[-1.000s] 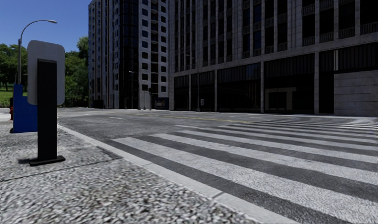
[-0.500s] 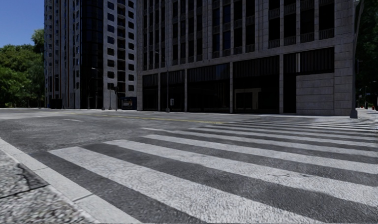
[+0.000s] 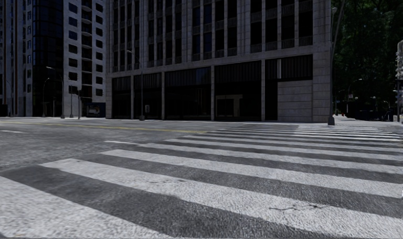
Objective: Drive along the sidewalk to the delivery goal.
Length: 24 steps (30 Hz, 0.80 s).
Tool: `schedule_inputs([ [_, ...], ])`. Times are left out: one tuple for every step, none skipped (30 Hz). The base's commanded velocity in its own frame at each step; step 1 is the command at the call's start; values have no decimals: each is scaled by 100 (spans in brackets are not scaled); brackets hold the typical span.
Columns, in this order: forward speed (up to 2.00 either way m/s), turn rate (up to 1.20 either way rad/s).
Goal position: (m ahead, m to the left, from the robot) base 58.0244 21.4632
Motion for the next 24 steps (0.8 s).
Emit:
schedule_inputs([
  [124,-46],
  [124,-46],
  [124,-46],
  [124,-46],
  [124,-46],
  [124,-46],
  [124,-46],
  [124,-46],
  [125,-46],
  [125,-46],
  [125,-46],
  [125,-46],
  [125,-46],
  [125,-46],
  [125,-46],
  [126,-46],
  [126,-46],
  [126,-46],
  [126,-46],
  [126,-46],
  [126,-46],
  [126,-46],
  [126,-46],
  [126,-46],
])
